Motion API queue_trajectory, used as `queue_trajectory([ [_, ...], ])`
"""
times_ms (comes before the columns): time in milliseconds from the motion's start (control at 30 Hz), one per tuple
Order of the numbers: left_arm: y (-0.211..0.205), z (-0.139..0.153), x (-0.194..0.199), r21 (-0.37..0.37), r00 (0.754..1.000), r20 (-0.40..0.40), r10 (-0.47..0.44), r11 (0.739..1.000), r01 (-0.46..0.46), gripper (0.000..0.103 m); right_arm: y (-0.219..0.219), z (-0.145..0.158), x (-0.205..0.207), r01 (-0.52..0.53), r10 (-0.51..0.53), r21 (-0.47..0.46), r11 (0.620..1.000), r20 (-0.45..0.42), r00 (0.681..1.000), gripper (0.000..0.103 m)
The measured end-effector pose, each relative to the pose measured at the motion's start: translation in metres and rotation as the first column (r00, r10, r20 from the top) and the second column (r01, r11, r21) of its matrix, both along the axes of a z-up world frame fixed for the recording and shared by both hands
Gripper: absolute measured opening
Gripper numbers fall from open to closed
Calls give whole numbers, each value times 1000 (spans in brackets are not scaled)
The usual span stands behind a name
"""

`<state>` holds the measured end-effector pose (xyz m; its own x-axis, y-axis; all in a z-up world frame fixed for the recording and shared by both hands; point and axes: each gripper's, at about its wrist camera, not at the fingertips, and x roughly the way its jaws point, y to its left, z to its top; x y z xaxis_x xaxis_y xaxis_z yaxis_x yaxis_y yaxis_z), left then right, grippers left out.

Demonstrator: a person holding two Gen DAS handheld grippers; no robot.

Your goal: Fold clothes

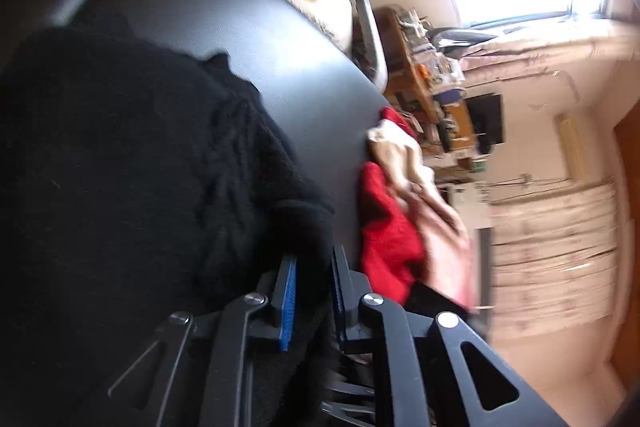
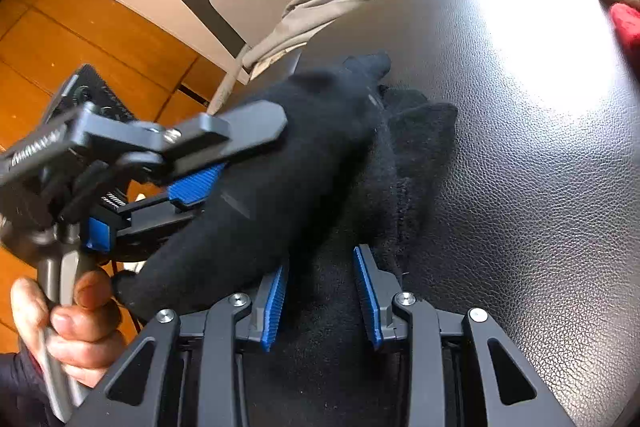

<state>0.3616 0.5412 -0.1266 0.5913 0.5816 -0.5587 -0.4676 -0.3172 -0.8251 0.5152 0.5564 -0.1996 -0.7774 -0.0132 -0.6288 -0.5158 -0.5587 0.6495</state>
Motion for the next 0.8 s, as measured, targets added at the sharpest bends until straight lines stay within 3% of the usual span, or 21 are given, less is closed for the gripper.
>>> queue_trajectory([
  [100, -2, 18, 6, 40, 998, 23, -53, 998, 52, 16, -2, 2, 7, 15, -16, -2, 1000, -23, 1000, 35],
  [267, -28, 62, -13, 168, 994, 41, -100, 981, 92, 18, -10, 9, 27, 66, -66, 20, 998, -8, 998, 35],
  [300, -35, 69, -20, 191, 995, 24, -96, 978, 90, 18, -13, 12, 32, 77, -78, 34, 996, 9, 997, 37],
  [367, -55, 80, -41, 209, 993, -103, -62, 974, 82, 19, -17, 21, 52, 104, -108, 73, 992, 51, 993, 41],
  [467, -83, 71, -74, 189, 969, -247, -9, 980, 57, 19, -31, 44, 79, 123, -130, 127, 984, 44, 991, 48],
  [567, -107, 44, -98, 127, 945, -325, 27, 992, 15, 18, -57, 76, 89, 55, -55, 176, 983, -7, 998, 68],
  [633, -116, 29, -104, 111, 939, -341, 31, 994, 7, 18, -76, 90, 70, -21, 21, 216, 976, 0, 1000, 81],
  [767, -120, 9, -86, 122, 923, -384, -19, 990, 71, 18, -95, 87, 27, -132, 100, 265, 955, 131, 986, 80],
  [800, -120, 9, -78, 138, 916, -399, -37, 985, 100, 18, -97, 82, 17, -156, 113, 267, 951, 167, 979, 71],
])
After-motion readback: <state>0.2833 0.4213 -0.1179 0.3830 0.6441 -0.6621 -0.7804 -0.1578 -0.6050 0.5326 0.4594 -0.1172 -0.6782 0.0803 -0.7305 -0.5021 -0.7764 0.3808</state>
